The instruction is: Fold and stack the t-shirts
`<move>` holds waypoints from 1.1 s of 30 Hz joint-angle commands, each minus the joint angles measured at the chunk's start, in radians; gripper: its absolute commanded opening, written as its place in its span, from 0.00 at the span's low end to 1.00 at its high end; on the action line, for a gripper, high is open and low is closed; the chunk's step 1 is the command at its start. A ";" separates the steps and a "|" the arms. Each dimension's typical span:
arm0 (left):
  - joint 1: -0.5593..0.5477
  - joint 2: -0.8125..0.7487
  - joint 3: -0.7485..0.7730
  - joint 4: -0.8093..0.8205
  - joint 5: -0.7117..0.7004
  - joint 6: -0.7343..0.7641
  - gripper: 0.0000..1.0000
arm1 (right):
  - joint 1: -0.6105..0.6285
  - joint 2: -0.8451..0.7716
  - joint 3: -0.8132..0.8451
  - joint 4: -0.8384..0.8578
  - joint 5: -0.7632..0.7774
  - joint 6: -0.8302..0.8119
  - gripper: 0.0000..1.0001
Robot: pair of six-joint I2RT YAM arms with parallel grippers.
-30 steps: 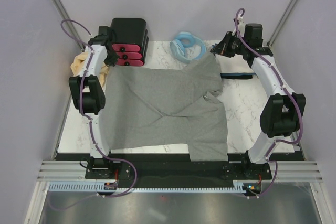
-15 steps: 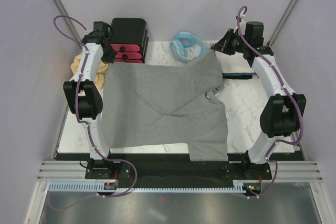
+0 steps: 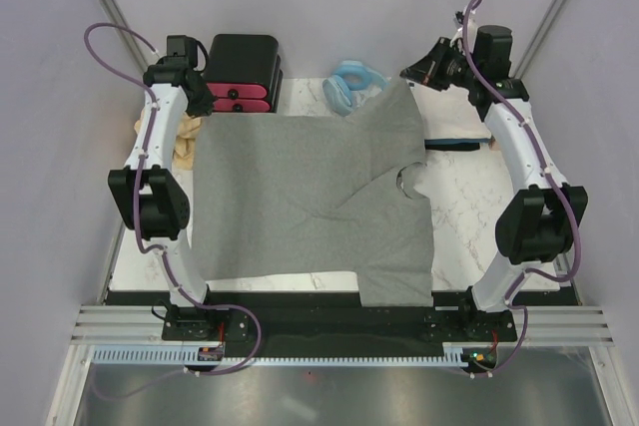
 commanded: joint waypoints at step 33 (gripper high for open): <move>-0.045 -0.218 -0.252 0.028 0.051 0.150 0.02 | 0.046 -0.284 -0.257 -0.227 0.112 -0.186 0.00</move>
